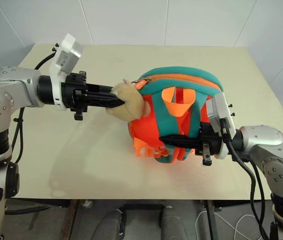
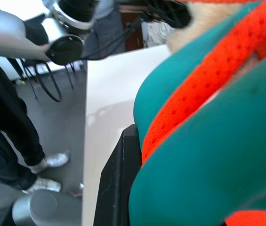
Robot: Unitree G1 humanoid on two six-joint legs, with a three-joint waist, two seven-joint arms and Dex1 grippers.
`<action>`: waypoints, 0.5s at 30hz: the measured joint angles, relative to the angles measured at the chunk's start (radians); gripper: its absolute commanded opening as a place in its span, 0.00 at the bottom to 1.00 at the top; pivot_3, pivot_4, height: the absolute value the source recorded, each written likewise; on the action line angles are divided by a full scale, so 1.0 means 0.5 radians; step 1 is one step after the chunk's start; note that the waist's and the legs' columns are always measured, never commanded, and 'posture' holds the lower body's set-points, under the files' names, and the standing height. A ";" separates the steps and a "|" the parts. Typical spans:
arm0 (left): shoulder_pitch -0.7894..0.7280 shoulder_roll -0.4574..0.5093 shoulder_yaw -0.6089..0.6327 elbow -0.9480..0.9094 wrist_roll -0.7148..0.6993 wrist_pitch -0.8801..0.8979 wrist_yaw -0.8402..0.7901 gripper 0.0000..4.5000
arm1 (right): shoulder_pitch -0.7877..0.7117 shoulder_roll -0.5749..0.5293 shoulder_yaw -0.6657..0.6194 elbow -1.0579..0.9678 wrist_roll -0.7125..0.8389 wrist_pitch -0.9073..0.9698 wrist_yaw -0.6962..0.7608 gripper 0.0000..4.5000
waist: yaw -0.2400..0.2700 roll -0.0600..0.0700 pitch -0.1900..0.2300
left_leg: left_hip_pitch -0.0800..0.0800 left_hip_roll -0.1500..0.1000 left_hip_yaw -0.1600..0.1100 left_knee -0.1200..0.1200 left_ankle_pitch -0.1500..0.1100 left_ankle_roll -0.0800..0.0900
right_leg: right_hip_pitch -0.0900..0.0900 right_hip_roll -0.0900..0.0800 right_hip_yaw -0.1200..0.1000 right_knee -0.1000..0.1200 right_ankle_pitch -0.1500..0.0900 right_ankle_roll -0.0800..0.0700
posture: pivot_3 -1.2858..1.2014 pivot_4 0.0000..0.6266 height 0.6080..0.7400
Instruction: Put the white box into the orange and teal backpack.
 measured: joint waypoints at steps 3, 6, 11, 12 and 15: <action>-0.039 0.060 -0.044 0.116 0.066 -0.076 -0.073 0.14 | 0.017 0.032 -0.006 -0.036 0.022 -0.019 -0.045 0.00 | 0.001 0.000 0.000 | 0.000 0.000 0.000 0.000 0.000 0.000 | 0.000 0.000 0.000 -0.001 0.000 0.000 | 0.52 0.24 1.00; -0.077 0.131 -0.112 0.288 0.164 -0.163 -0.164 0.14 | 0.051 0.034 -0.009 -0.066 0.039 -0.034 -0.068 0.00 | 0.002 0.000 0.000 | 0.000 0.000 0.000 -0.001 0.000 0.000 | 0.000 0.000 0.000 -0.002 -0.001 -0.001 | 0.52 0.24 1.00; -0.094 0.159 -0.239 0.502 0.313 -0.323 -0.349 0.14 | 0.058 0.031 -0.011 -0.085 0.060 -0.036 -0.076 0.00 | 0.001 0.000 0.000 | -0.001 0.000 0.000 -0.002 0.000 0.000 | 0.000 0.000 0.000 -0.003 -0.001 -0.001 | 0.52 0.24 1.00; -0.094 0.160 -0.270 0.550 0.345 -0.351 -0.385 0.14 | 0.058 0.027 -0.011 -0.085 0.060 -0.037 -0.076 0.00 | 0.001 0.000 0.000 | 0.000 0.000 0.000 -0.003 0.000 0.000 | 0.000 0.000 0.000 -0.004 -0.001 -0.001 | 0.52 0.24 1.00; -0.094 0.160 -0.335 0.642 0.425 -0.400 -0.476 0.14 | 0.058 0.024 -0.012 -0.085 0.059 -0.037 -0.076 0.00 | 0.000 0.000 0.000 | -0.001 0.000 0.000 -0.003 0.000 0.000 | -0.001 0.000 0.000 -0.004 -0.001 -0.001 | 0.52 0.24 1.00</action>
